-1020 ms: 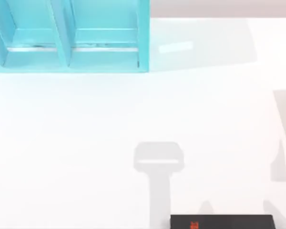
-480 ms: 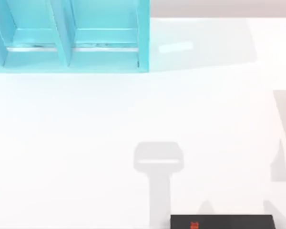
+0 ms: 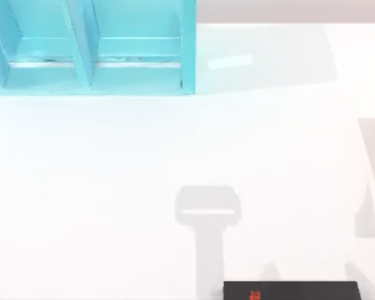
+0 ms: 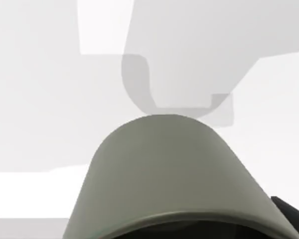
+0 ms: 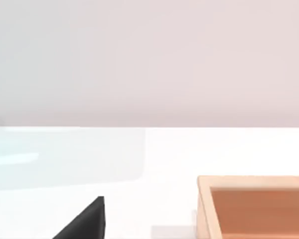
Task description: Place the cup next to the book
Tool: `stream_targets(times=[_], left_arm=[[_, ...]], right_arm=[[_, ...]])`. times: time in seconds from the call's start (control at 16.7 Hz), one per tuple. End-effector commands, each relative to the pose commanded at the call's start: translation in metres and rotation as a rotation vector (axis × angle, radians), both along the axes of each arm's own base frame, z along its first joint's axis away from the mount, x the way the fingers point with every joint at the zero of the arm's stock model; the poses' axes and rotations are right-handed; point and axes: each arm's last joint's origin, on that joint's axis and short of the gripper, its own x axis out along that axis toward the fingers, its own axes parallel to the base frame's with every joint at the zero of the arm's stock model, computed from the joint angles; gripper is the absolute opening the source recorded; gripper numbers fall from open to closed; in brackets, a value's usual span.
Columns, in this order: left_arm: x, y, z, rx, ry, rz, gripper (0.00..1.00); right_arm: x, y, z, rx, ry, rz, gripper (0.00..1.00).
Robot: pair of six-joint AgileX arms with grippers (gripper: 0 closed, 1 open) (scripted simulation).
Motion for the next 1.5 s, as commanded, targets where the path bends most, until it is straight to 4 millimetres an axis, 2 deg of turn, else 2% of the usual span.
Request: stream_targets(times=[0.24, 0.36, 0.54, 0.66, 0.9, 1.14, 1.32, 1.5], left_arm=[[0.001, -0.001, -0.002, -0.003, 0.000, 0.002, 0.00], [0.008, -0.006, 0.002, 0.001, -0.017, 0.013, 0.00], [0.030, -0.028, 0.011, 0.003, -0.068, 0.046, 0.00], [0.049, -0.051, 0.019, -0.011, -0.109, 0.078, 0.00], [0.084, -0.117, 0.031, -0.096, -0.166, 0.173, 0.00], [0.105, -0.205, 0.035, -0.228, -0.114, 0.323, 0.00], [0.103, -0.276, 0.033, -0.294, 0.002, 0.475, 0.00], [0.088, -0.343, 0.031, -0.289, 0.140, 0.656, 0.00]], right_arm=[[0.000, 0.000, 0.000, 0.000, 0.000, 0.000, 1.00], [0.000, 0.000, 0.000, 0.000, 0.000, 0.000, 1.00], [0.000, 0.000, 0.000, 0.000, 0.000, 0.000, 1.00], [0.000, 0.000, 0.000, 0.000, 0.000, 0.000, 1.00], [0.000, 0.000, 0.000, 0.000, 0.000, 0.000, 1.00], [0.000, 0.000, 0.000, 0.000, 0.000, 0.000, 1.00], [0.000, 0.000, 0.000, 0.000, 0.000, 0.000, 1.00], [0.000, 0.000, 0.000, 0.000, 0.000, 0.000, 1.00]])
